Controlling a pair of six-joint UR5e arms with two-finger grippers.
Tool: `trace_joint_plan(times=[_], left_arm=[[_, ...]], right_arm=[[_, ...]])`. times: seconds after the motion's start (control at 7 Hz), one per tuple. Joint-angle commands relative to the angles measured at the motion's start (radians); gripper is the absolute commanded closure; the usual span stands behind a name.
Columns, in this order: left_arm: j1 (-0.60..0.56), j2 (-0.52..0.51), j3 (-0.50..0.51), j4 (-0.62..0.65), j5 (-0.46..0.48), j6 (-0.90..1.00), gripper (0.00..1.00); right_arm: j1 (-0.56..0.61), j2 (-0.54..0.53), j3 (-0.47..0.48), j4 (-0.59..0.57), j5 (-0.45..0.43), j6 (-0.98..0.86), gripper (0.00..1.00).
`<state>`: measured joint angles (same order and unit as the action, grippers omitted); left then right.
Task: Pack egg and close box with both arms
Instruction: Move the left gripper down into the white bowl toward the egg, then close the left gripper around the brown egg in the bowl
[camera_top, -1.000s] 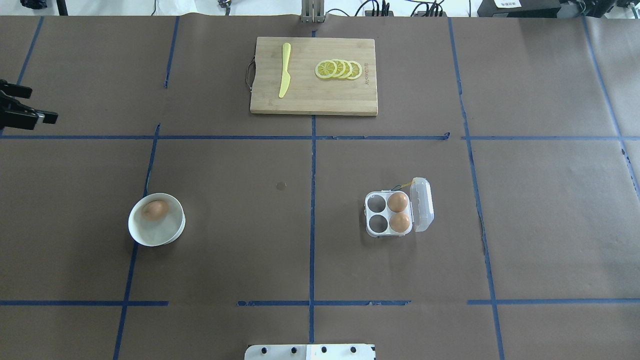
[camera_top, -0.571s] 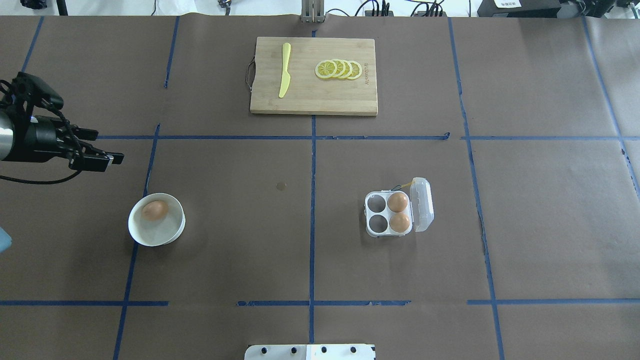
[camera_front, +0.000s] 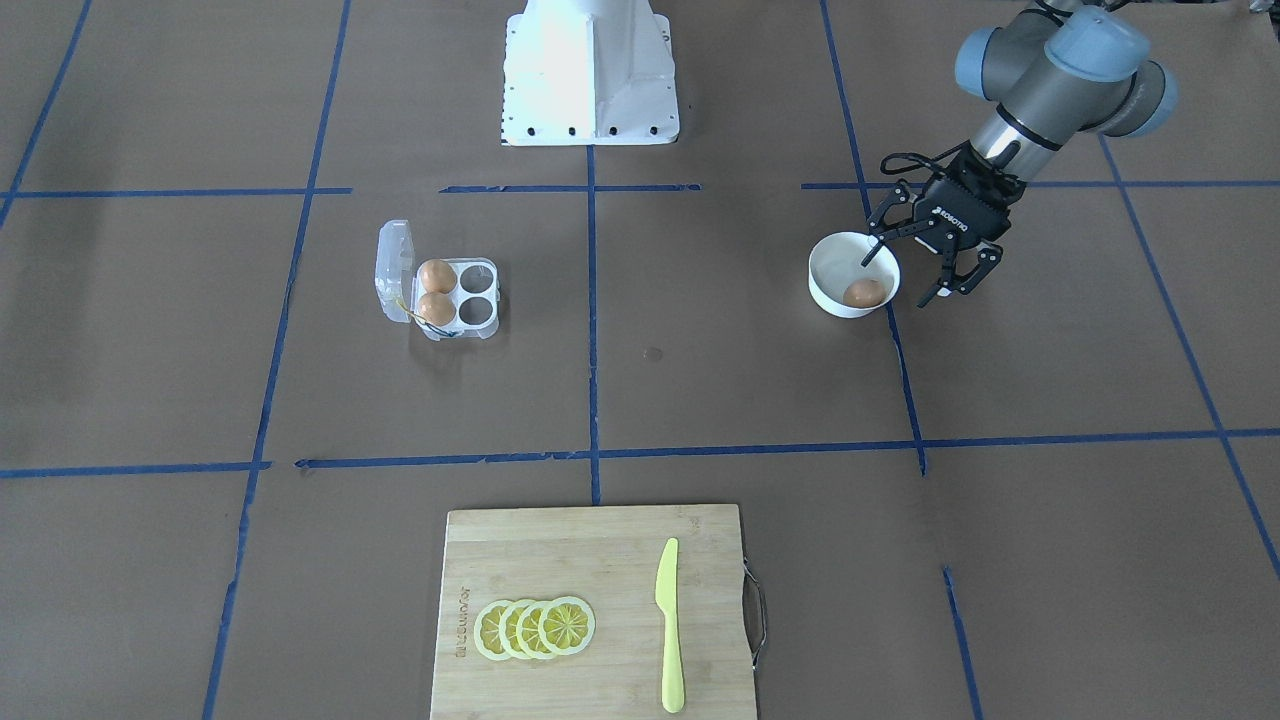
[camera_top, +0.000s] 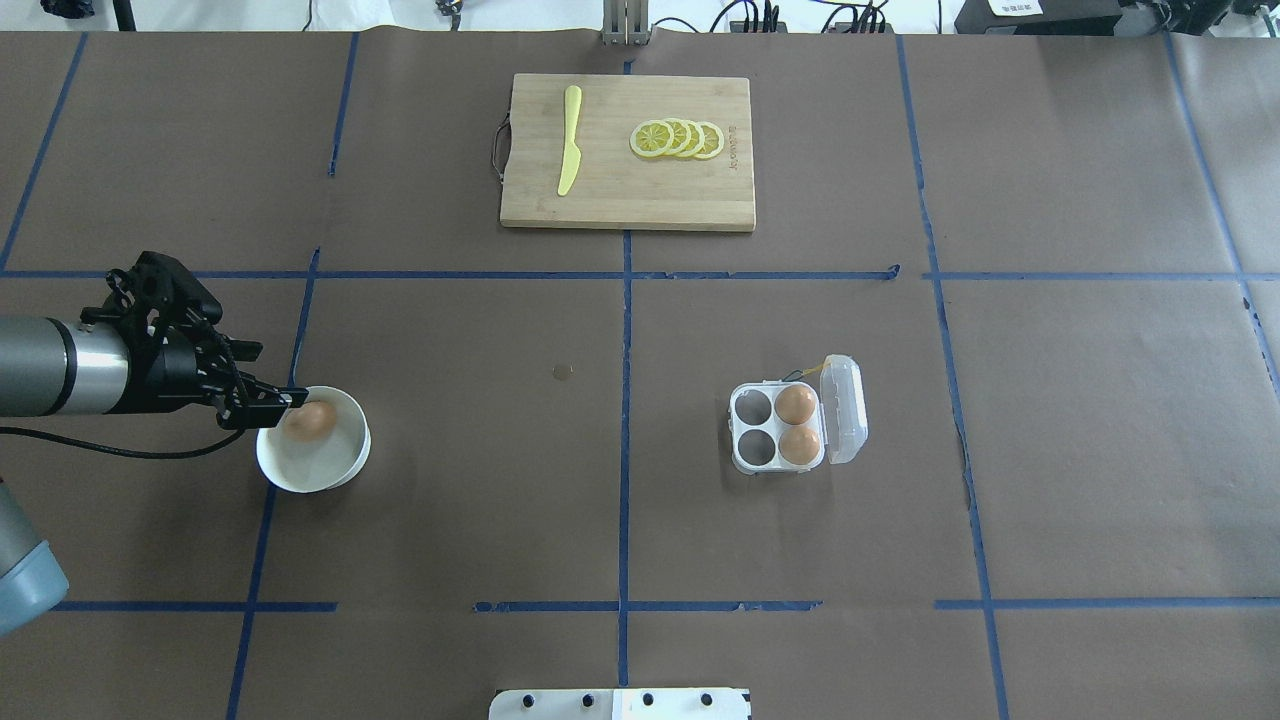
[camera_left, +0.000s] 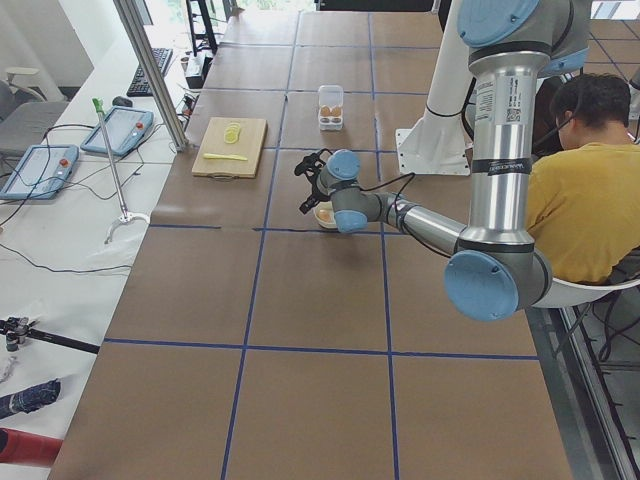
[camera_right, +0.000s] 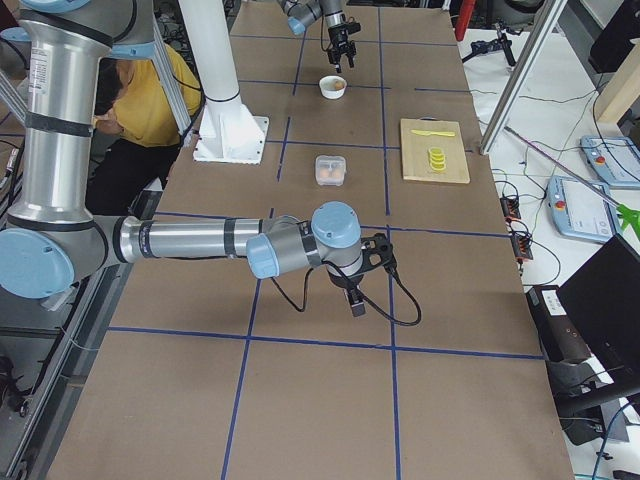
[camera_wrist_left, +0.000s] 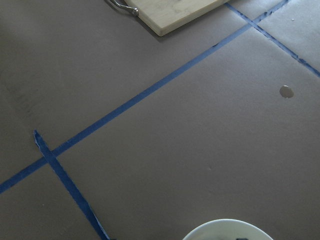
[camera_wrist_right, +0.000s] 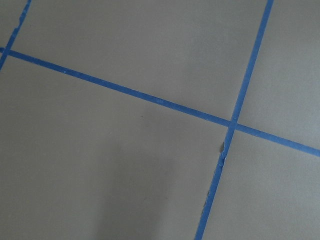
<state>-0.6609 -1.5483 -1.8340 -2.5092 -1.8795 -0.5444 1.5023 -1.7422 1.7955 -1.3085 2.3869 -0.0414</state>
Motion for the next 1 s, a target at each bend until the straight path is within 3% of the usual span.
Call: trace_joint_plan(times=[0.0, 0.14, 0.29, 0.86], left_arm=[[0.072, 0.002, 0.01, 0.001, 0.054, 0.0, 0.17], [0.072, 0.002, 0.012, 0.001, 0.054, 0.0, 0.28], [0.076, 0.001, 0.021, 0.003, 0.054, 0.0, 0.32], [0.084, -0.007, 0.038, 0.004, 0.054, 0.0, 0.31]], right_arm=[[0.001, 0.0, -0.004, 0.0, 0.0, 0.0, 0.0], [0.001, 0.0, -0.005, 0.0, 0.0, 0.0, 0.0], [0.001, 0.0, -0.008, 0.0, 0.0, 0.0, 0.0], [0.001, -0.002, -0.008, 0.0, 0.0, 0.0, 0.0]])
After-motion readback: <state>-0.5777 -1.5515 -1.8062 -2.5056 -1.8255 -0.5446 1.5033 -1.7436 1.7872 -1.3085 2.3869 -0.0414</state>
